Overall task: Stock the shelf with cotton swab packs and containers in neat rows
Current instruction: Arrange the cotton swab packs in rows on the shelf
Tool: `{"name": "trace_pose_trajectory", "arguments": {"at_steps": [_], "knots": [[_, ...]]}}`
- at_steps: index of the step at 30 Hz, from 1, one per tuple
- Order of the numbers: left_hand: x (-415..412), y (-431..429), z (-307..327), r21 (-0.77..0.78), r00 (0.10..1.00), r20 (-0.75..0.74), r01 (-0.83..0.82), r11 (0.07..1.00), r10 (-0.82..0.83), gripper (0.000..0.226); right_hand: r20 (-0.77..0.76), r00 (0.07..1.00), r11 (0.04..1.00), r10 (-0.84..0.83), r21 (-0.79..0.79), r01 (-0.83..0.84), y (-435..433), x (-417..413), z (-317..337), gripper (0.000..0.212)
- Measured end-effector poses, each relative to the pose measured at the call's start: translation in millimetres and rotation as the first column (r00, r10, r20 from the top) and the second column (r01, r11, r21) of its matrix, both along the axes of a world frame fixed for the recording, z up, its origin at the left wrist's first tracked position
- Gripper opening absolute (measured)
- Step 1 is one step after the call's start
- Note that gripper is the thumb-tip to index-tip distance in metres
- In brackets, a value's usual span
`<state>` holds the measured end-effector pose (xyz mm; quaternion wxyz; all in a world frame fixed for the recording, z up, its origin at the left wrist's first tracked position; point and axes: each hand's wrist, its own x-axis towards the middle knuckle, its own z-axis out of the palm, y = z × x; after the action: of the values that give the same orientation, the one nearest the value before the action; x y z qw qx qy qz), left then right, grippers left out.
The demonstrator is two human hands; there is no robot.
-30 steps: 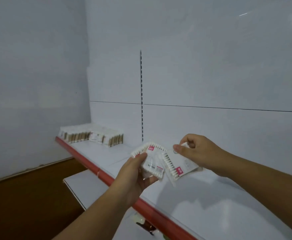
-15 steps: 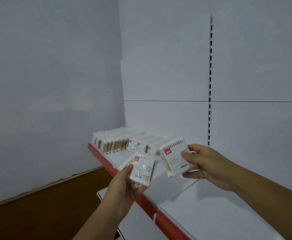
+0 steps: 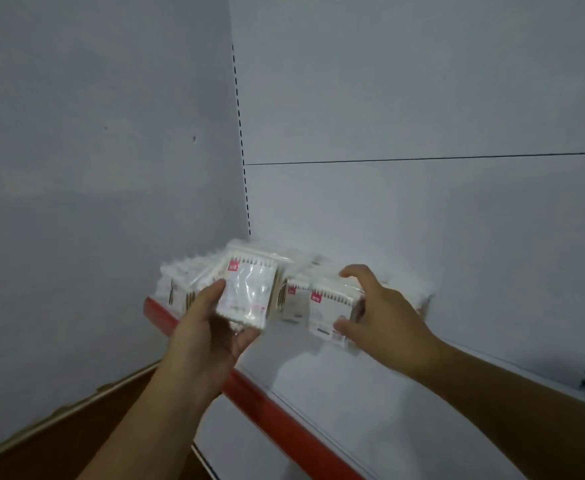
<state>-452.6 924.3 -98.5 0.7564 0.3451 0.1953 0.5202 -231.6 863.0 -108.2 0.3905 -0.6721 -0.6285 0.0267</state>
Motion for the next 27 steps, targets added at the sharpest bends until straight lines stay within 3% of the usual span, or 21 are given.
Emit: {"name": "trace_pose_trajectory", "arguments": {"at_steps": [3,5,7,9,11,13,15,17,19,22,24,27], "knots": [[8,43,-5,0.048,0.987,0.000,0.162,0.986,-0.162,0.048,0.315,0.937,0.988,-0.151,0.019,0.152,59,-22,-2,0.042],[14,66,-8,0.062,0.963,-0.017,0.269,0.961,-0.268,0.058,0.524,0.808,0.961,-0.268,0.201,0.189,93,-28,-10,0.032],[24,87,-11,0.058,0.927,-0.027,0.374,0.925,-0.373,0.066,0.565,0.734,0.923,-0.376,0.295,0.246,108,-34,-17,0.019],[36,104,-14,0.050,0.890,-0.027,0.456,0.888,-0.456,0.066,0.551,0.722,0.901,-0.419,0.350,0.257,115,-35,-22,0.016],[50,116,-19,0.025,0.859,-0.006,0.511,0.859,-0.511,0.061,0.562,0.728,0.911,-0.393,0.345,0.225,114,-33,-20,0.030],[62,123,-25,-0.028,0.838,0.018,0.546,0.837,-0.546,0.065,0.575,0.707,0.909,-0.411,0.322,0.266,106,-32,-13,0.031],[70,127,-33,-0.076,0.816,0.044,0.578,0.812,-0.577,0.068,0.476,0.673,0.822,-0.566,0.389,0.416,91,-27,-2,0.023],[76,130,-38,-0.094,0.803,0.063,0.596,0.797,-0.593,0.066,0.216,0.744,0.761,-0.632,0.355,0.543,70,-24,17,0.027],[80,130,-43,-0.074,0.802,0.066,0.597,0.799,-0.593,0.060,-0.044,0.877,0.865,-0.478,0.151,0.479,60,-26,33,0.023],[84,128,-48,-0.021,0.819,0.045,0.574,0.819,-0.572,0.062,0.047,0.934,0.935,-0.355,0.000,0.355,58,-38,28,0.009],[85,127,-48,-0.012,0.841,0.021,0.542,0.841,-0.541,0.069,0.066,0.909,0.908,-0.412,0.109,0.404,52,-38,26,0.022],[86,129,-50,-0.106,0.872,0.023,0.488,0.866,-0.489,0.062,-0.088,0.858,0.836,-0.507,0.195,0.514,29,-16,33,0.024]]}}
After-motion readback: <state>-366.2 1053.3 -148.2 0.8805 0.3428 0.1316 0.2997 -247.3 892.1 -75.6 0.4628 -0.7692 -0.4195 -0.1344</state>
